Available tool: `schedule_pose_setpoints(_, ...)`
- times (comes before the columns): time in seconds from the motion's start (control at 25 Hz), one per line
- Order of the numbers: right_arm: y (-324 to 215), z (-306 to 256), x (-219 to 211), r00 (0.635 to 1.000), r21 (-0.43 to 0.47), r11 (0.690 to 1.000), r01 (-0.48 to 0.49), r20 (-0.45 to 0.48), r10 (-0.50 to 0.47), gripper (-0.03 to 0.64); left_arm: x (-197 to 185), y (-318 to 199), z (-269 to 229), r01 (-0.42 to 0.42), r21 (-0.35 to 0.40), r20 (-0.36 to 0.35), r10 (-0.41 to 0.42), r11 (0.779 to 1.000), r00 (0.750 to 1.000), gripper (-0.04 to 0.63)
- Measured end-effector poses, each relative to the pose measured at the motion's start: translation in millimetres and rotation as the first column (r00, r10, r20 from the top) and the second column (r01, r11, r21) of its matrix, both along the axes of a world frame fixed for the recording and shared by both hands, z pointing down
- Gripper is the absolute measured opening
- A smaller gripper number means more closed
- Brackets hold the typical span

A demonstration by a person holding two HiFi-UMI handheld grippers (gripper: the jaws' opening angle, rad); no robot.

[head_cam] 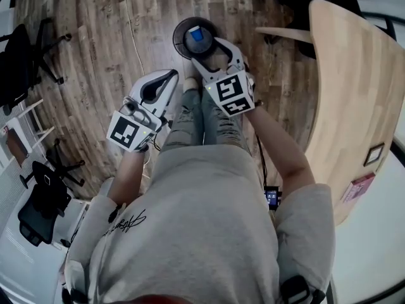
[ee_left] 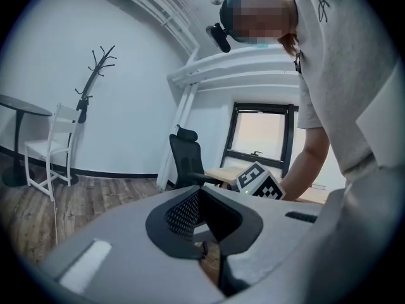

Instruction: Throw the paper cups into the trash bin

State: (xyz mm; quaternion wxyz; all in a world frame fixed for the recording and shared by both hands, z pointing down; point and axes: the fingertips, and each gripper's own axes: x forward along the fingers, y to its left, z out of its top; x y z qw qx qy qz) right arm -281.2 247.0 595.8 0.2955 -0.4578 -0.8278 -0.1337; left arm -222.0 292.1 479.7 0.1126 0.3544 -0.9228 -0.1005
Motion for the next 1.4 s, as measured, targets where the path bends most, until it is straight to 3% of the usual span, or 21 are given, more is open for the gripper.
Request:
schedule_pose_setpoints(0.8, -12.0, -124.8, -7.3, 0.986, -0.168, 0.985, -0.023, 0.157, 0.05, 0.291, -10.8, -1.3, -78.0, -0.012, -0.049, 0.103, 0.017, 0.999, 0.995, 0.003)
schedule_pose_setpoints(1.4, -10.7, -218.4, -15.9, 0.969, -0.328, 0.944, -0.031, 0.221, 0.109, 0.29, -26.1, 2.6, -129.6, -0.005, -0.088, 0.183, 0.021, 0.996, 0.983, 0.003)
